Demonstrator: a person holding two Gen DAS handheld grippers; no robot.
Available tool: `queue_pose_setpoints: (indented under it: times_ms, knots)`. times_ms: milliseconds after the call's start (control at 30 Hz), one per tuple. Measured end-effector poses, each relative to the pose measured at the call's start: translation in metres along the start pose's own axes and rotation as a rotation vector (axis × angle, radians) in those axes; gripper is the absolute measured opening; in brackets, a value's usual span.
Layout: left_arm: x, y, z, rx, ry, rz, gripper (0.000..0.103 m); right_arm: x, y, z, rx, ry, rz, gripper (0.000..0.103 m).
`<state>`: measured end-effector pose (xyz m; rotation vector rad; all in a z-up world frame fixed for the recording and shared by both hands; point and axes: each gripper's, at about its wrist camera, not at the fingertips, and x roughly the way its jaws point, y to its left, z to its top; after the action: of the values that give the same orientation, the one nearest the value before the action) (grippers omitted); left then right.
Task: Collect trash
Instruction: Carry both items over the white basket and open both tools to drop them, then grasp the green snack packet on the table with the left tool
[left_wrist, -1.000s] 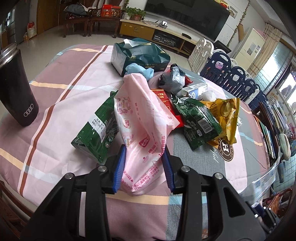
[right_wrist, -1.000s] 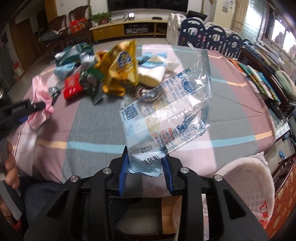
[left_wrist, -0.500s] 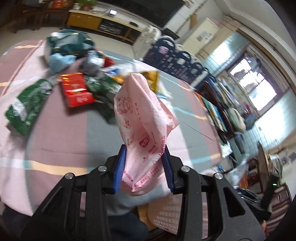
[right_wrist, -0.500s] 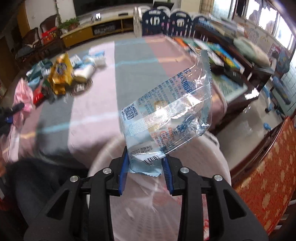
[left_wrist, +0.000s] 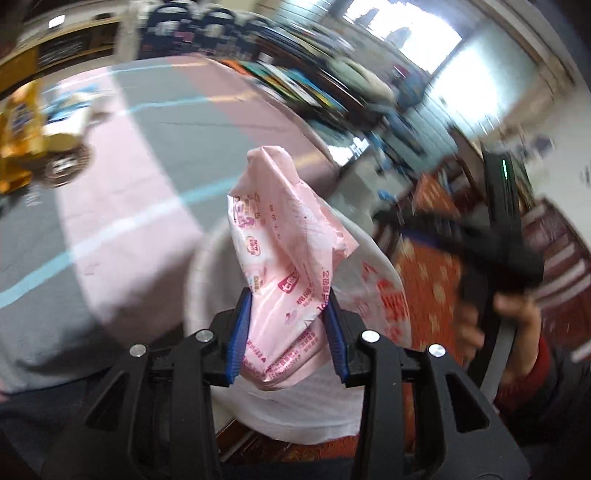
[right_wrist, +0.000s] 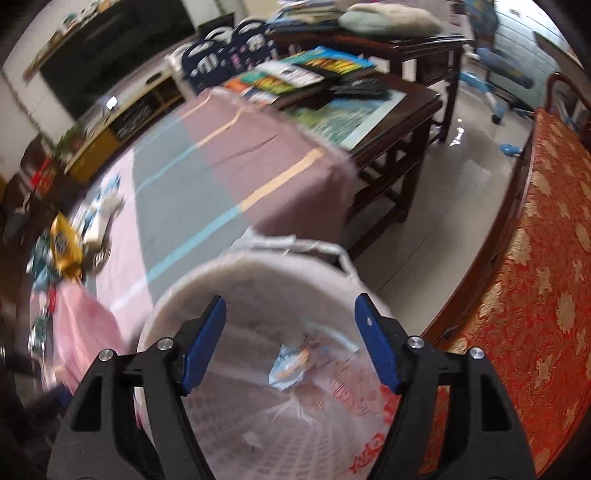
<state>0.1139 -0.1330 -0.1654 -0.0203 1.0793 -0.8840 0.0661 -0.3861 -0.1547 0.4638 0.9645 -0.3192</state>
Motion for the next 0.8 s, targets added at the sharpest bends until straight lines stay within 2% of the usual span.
queue_pose_setpoints:
  times_ms: [33,67,167,267,333,400,467,500,533,567,600,667,733,767,800]
  knots:
    - [0.01,-0.012,-0.002,0.044,0.032,-0.002,0.042,-0.003,-0.005,0.004,0.008,-0.012,-0.004,0.072]
    - [0.017,-0.019,-0.004,0.075,0.055,0.007,0.049,-0.005,-0.007,0.006,0.011,-0.022,-0.008,0.072]
    - [0.027,-0.022,-0.006,0.121,0.073,0.137,0.071,-0.007,-0.013,0.012,0.013,-0.037,-0.014,0.072]
    - [-0.002,0.025,0.0,0.011,-0.003,0.236,0.073,-0.003,-0.009,0.011,-0.003,-0.025,-0.013,0.072]
    - [-0.042,0.083,0.007,-0.15,-0.107,0.34,0.076,0.002,-0.003,0.007,-0.011,-0.01,-0.012,0.072]
    - [-0.085,0.142,0.008,-0.326,-0.195,0.544,0.078,0.009,0.005,0.002,-0.027,0.011,-0.006,0.072]
    - [-0.122,0.193,0.008,-0.459,-0.24,0.826,0.079,0.014,0.014,-0.001,-0.048,0.032,0.002,0.072]
    - [-0.141,0.216,0.006,-0.494,-0.258,1.003,0.086,0.017,0.02,-0.003,-0.06,0.04,0.004,0.072]
    - [-0.152,0.235,0.006,-0.503,-0.26,1.118,0.092,0.02,0.025,-0.005,-0.073,0.048,0.005,0.072]
    - [-0.162,0.256,0.004,-0.505,-0.244,1.189,0.097,0.022,0.03,-0.006,-0.083,0.054,0.005,0.072]
    - [-0.164,0.278,0.004,-0.505,-0.195,1.204,0.097,0.024,0.036,-0.008,-0.094,0.062,0.006,0.072]
    - [-0.161,0.316,0.001,-0.522,-0.089,1.168,0.097,0.026,0.048,-0.01,-0.113,0.073,0.01,0.072]
    - [-0.154,0.337,-0.008,-0.524,-0.051,1.132,0.095,0.026,0.06,-0.011,-0.132,0.073,0.015,0.072]
    - [-0.151,0.341,-0.012,-0.532,-0.049,1.103,0.078,0.027,0.067,-0.012,-0.149,0.074,0.014,0.072]
    - [-0.149,0.345,-0.017,-0.558,-0.045,1.051,0.052,0.028,0.073,-0.014,-0.164,0.077,0.012,0.072]
